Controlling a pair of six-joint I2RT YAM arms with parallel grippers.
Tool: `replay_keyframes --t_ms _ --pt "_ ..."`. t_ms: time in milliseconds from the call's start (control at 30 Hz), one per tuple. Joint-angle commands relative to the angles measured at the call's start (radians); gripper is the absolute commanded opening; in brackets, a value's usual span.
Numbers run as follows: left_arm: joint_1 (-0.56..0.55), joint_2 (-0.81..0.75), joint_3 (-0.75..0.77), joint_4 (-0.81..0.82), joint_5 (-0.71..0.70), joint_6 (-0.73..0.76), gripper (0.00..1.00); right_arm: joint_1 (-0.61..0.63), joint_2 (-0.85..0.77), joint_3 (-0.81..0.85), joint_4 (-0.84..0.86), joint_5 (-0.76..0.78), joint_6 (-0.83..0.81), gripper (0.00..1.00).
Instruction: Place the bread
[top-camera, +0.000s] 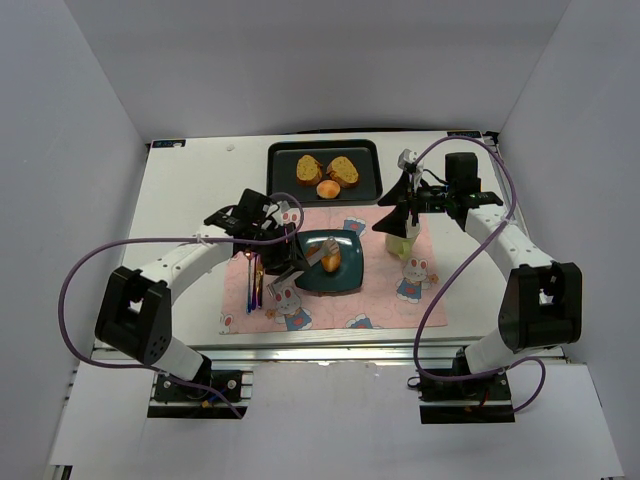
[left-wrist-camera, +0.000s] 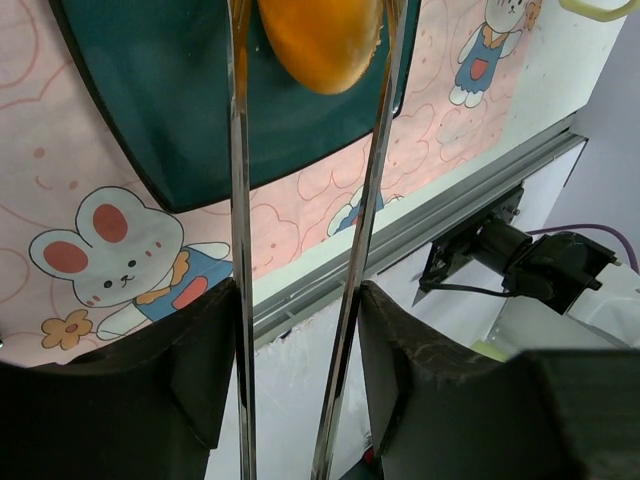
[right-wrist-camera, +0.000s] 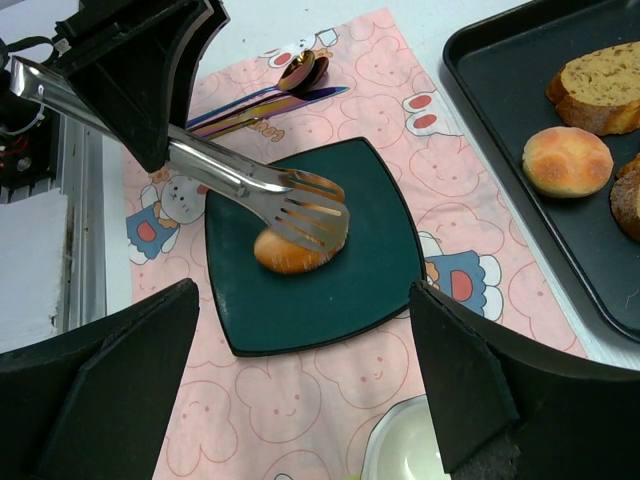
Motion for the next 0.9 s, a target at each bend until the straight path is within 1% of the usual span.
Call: replay_keyframes --t_ms 0,300,467,600,867 --pt "-0.003 -0.013 0.053 -0.008 0.0 0.033 0.59 -0.008 -0.028 0.015 -0.003 -0.011 -0.009 0.89" --pt "-0.003 -0.024 0.122 -0.056 -0.043 0.038 0.63 -0.008 -0.021 0.019 -0.003 -0.019 -0.009 0.9" --pt "0.009 -0.015 0.185 -0.102 -0.116 0.059 0.63 -0.008 -0.021 0.018 -0.004 -0.022 -0.011 0.89" --pt "0.038 -0.013 0.224 -0.124 -0.135 0.073 0.62 -0.008 -0.027 0.015 -0.009 -0.022 -0.02 0.89" --pt "0.067 -0.006 0.255 -0.143 -0.136 0.093 0.59 -0.008 -0.034 0.008 -0.014 -0.019 -0.026 0.89"
